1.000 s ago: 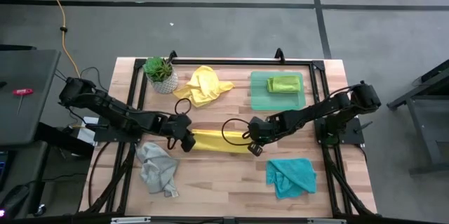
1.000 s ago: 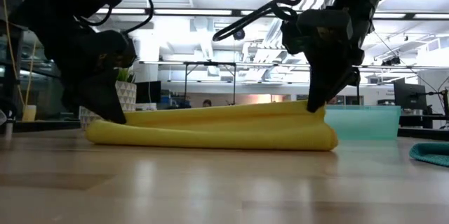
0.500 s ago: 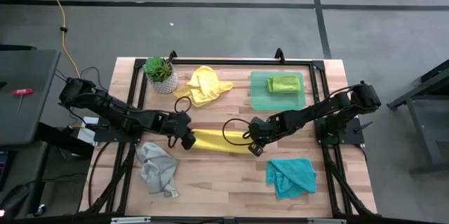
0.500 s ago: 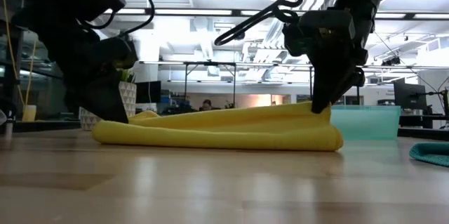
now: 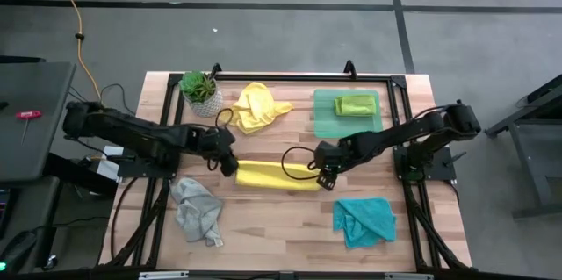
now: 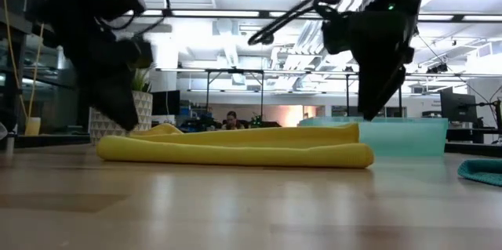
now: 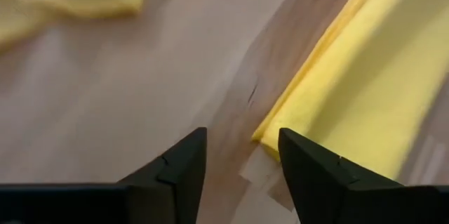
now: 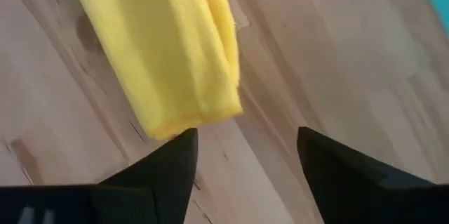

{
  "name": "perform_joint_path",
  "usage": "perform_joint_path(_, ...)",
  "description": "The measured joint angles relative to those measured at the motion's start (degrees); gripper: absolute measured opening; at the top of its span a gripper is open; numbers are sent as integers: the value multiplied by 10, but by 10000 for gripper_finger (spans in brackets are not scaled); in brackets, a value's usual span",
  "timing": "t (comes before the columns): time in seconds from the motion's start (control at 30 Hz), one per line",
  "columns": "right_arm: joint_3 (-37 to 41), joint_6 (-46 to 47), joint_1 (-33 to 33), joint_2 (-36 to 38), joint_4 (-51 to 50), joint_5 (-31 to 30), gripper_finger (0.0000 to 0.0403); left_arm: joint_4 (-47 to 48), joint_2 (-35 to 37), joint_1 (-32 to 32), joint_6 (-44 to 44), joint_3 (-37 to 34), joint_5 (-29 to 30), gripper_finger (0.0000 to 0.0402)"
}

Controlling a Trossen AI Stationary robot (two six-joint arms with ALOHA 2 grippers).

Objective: Fold microfiber towels
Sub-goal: Fold the bottom yellow towel

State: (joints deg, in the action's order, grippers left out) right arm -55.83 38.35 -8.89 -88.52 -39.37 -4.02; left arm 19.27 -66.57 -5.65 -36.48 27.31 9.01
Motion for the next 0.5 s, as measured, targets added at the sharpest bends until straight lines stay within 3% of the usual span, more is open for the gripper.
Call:
perform_joint_path(0.2,12,-11,-17,54,-30,-30,239,28,111,-14,46,8,3,175)
perform_joint_path(0.3,50,21,-33,88,-9,-30,239,5,147,-4,43,6,-25,175)
perform_joint_path(0.5,189,180,-62,160,184,-4,240,-75,143,36,39,-22,-56,175)
